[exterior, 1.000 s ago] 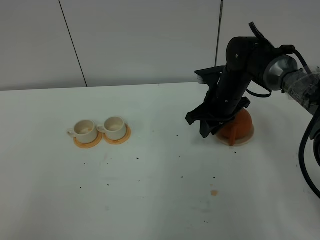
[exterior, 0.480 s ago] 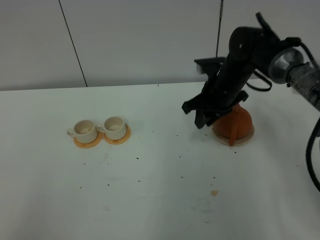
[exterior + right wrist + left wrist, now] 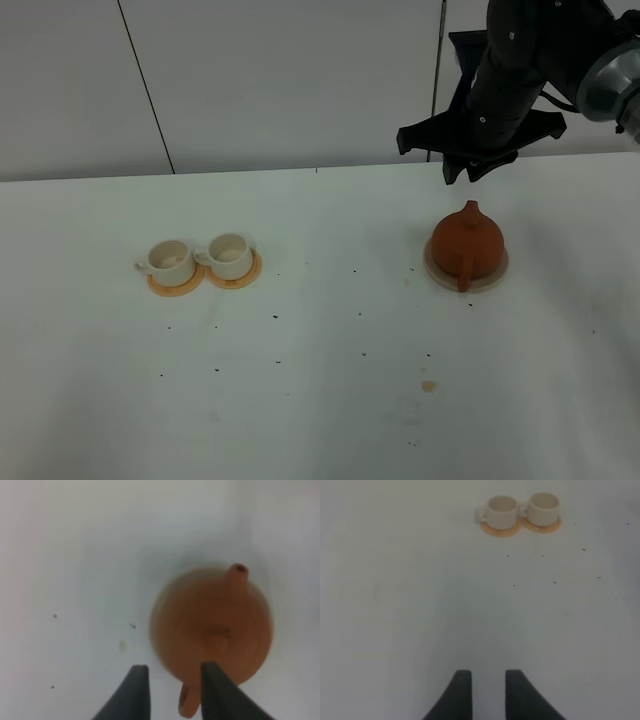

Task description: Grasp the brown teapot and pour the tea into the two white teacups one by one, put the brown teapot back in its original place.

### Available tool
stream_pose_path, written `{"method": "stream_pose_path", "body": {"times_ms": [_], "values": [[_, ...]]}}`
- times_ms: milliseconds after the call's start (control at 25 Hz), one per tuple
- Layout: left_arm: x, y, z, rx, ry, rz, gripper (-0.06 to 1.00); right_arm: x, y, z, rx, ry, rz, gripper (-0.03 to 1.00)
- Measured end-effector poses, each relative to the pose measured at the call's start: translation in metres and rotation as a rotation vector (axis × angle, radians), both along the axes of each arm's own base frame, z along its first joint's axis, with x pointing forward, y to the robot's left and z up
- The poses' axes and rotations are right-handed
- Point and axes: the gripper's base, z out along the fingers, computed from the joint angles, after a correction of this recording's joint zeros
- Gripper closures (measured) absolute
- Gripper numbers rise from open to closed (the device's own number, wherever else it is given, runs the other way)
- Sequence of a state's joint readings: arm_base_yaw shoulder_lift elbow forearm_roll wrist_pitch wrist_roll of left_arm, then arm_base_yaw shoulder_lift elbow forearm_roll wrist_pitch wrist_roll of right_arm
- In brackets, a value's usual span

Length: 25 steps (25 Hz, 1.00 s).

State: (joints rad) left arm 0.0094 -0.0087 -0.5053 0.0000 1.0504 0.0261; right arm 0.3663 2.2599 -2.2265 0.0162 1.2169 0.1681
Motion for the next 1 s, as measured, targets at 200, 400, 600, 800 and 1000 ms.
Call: {"method": "stream_pose_path", "body": {"times_ms": [200, 400, 600, 800, 1000], "values": [[0.000, 0.000, 0.000, 0.000, 0.000, 0.000, 0.71, 0.001, -0.002, -0.004, -0.013, 0.007, -0.029, 0.73], [0.000, 0.000, 0.000, 0.000, 0.000, 0.000, 0.71, -0.002, -0.009, -0.029, -0.070, 0.079, -0.048, 0.73], [0.000, 0.000, 0.000, 0.000, 0.000, 0.000, 0.71, -0.004, -0.009, -0.035, -0.059, 0.109, -0.047, 0.73], [0.000, 0.000, 0.000, 0.000, 0.000, 0.000, 0.71, -0.001, -0.005, -0.019, -0.027, 0.061, 0.022, 0.73], [0.000, 0.000, 0.000, 0.000, 0.000, 0.000, 0.71, 0.002, -0.004, -0.006, 0.030, 0.031, -0.074, 0.73]]}}
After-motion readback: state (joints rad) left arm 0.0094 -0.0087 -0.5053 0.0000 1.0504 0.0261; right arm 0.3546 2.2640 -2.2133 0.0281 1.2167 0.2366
